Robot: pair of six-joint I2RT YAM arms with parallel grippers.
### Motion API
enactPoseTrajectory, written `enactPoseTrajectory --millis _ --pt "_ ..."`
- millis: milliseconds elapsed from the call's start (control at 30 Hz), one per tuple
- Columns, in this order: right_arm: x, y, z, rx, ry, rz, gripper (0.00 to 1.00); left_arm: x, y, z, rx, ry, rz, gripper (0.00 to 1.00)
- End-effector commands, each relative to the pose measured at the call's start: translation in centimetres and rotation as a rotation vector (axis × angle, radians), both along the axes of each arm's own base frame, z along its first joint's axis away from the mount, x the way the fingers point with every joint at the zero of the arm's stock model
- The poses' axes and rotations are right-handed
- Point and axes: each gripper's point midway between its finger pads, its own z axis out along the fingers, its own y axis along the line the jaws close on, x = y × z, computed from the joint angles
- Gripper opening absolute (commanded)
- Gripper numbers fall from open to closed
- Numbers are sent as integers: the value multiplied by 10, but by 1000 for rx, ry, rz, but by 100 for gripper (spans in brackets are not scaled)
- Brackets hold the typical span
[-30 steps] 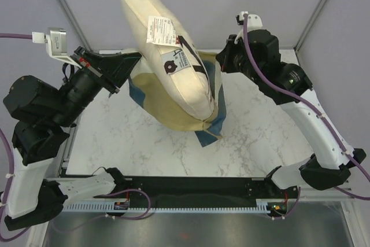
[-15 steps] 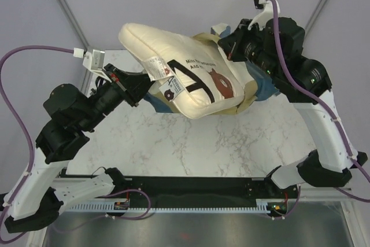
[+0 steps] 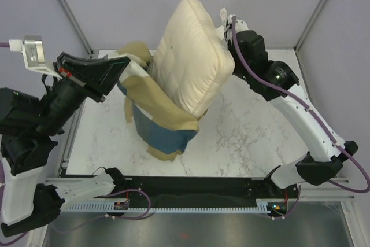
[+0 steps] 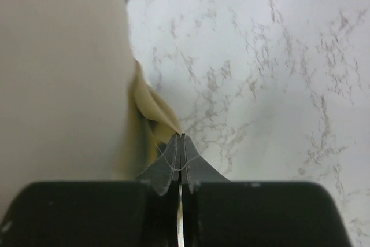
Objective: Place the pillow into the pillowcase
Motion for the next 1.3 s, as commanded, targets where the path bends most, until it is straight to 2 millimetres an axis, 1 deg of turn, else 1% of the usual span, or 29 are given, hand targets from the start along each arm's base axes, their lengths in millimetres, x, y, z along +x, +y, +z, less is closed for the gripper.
enactPoseTrajectory --millis 0,33,67,100,133,200,233,300,333,367,400,433,467,500,533,600,633,667,700,733,767,800,833,867,900,933,1000,1100,1267 --pt "-27 -38 158 246 -334 -63 0 1 10 -19 -17 -31 45 2" --pt "-32 -43 170 263 -356 -67 0 12 -3 -50 23 13 38 2" --pt "-40 -49 189 298 -392 -66 0 13 -5 -61 23 25 35 2" --pt "-45 -51 197 314 -408 -62 0 7 0 -61 -9 13 30 2" --pt "-50 -52 205 332 -423 -45 0 15 -8 -81 19 45 30 2" --pt "-56 -53 208 349 -426 -36 0 19 -9 -86 26 47 41 2" --pt "-58 -53 206 352 -420 -28 0 17 -6 -75 13 31 45 2" --pt "-48 -46 178 309 -367 -35 0 14 -3 -58 11 7 49 2" --pt "-48 -47 174 308 -369 -38 0 8 1 -29 -16 -33 39 2" --pt "-38 -40 144 265 -318 -41 0 3 3 -14 -27 -55 30 2" --pt "-34 -37 131 255 -299 -45 0 -2 6 1 -37 -78 23 2" --pt "-35 -37 128 262 -303 -46 0 -12 10 28 -62 -115 3 2" --pt "-28 -32 103 232 -264 -45 0 -17 14 42 -77 -138 -5 2" --pt "-27 -31 97 230 -255 -46 0 -21 17 53 -94 -151 -6 2" --pt "-26 -27 91 236 -245 -39 0 -41 27 76 -130 -207 -46 2" --pt "-26 -14 74 219 -203 22 0 -46 27 81 -125 -213 -68 2" --pt "-23 -8 62 203 -171 34 7 -45 24 76 -112 -206 -74 2" --pt "-21 -5 49 182 -144 36 17 -53 33 72 -116 -212 -69 2" --pt "-19 -5 38 163 -121 29 26 -51 33 63 -105 -200 -60 2" --pt "-17 -7 30 157 -107 10 44 -36 23 36 -59 -146 -43 2" --pt "-15 -5 6 127 -67 8 48 -45 35 31 -72 -163 -32 2" --pt "-15 -4 -3 123 -54 12 48 -45 37 20 -70 -159 -24 2" --pt "-17 1 -7 140 -50 40 48 -30 23 -12 -24 -106 -19 2" --pt "-20 5 -26 134 -11 52 49 -29 23 -22 -19 -100 -16 2" --pt "-21 9 -26 154 -16 71 49 -39 35 -24 -44 -119 -11 2" --pt "-26 15 -29 166 -10 96 49 -28 31 -42 -22 -82 15 2" --pt "-32 21 -38 170 3 112 49 -31 37 -55 -20 -74 21 2" --pt "-41 36 -49 145 25 139 50 -37 41 -55 -31 -81 14 2" --pt "-56 59 -68 160 78 226 58 -58 45 -40 -67 -107 -60 2"
